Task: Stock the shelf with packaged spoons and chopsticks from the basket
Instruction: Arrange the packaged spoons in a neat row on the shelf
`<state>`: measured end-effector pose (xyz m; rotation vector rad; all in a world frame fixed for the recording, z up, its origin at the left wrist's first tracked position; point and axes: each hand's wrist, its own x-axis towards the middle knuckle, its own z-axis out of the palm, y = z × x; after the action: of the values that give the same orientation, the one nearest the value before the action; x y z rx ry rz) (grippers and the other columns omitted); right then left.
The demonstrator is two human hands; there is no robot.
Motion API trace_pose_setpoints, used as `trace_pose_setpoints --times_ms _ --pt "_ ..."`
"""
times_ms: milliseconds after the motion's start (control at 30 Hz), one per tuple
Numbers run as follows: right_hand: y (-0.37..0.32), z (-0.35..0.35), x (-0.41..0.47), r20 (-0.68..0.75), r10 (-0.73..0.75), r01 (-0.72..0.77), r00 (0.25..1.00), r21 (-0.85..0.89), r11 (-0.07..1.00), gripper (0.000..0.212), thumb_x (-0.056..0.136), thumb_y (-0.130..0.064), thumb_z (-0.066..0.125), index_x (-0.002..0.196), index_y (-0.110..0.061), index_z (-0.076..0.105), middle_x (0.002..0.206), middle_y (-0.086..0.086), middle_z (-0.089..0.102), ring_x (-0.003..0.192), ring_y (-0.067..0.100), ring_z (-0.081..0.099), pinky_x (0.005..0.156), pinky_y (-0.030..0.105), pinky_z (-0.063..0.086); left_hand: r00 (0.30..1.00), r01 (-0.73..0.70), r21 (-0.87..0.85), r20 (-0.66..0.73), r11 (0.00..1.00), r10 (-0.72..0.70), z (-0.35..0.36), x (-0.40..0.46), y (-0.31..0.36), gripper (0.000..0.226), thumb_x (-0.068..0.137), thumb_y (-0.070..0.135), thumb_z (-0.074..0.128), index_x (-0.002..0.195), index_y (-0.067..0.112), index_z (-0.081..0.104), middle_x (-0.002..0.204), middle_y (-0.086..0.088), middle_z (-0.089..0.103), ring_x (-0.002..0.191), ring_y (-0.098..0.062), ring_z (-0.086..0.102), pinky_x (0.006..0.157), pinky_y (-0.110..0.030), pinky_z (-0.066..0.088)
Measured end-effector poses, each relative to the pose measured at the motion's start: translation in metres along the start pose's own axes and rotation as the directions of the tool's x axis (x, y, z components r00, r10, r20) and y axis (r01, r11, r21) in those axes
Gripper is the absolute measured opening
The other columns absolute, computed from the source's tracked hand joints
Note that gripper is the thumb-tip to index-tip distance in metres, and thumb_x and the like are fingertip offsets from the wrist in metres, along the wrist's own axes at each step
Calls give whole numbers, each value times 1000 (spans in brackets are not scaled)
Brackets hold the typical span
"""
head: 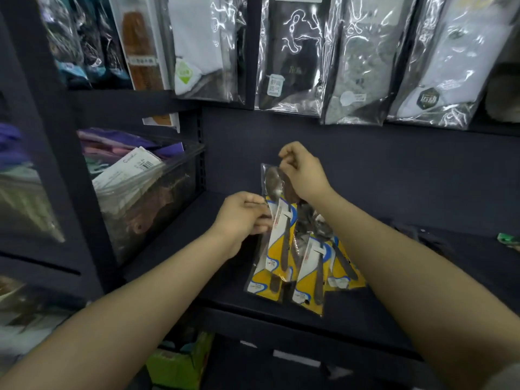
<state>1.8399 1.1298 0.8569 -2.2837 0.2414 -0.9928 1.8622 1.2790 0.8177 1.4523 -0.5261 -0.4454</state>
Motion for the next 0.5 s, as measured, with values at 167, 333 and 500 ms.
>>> trace_pose_setpoints --times_ms 167,333,500 --pt "5 27 -21 177 122 -85 977 -200 976 28 87 2 51 115 2 55 105 18 61 97 26 58 73 11 38 987 148 -86 75 985 -142 -7 0 -1 16 93 1 43 82 12 47 77 -8 59 54 -11 66 54 -19 55" --pt "17 23 -43 252 333 -198 909 -441 875 48 96 -27 45 137 -3 39 139 22 45 128 36 42 107 39 33 984 167 -62 71 984 -162 -13 5 -17 19 96 10 41 79 9 51 79 -7 59 71 -17 60 70 -23 53" --pt "40 -24 -58 381 538 -145 752 -700 699 79 85 -56 51 144 -10 28 153 11 27 140 32 26 114 42 26 968 203 237 97 950 -231 -12 18 -22 20 87 23 60 91 4 60 79 -8 65 63 -14 60 43 -17 50"
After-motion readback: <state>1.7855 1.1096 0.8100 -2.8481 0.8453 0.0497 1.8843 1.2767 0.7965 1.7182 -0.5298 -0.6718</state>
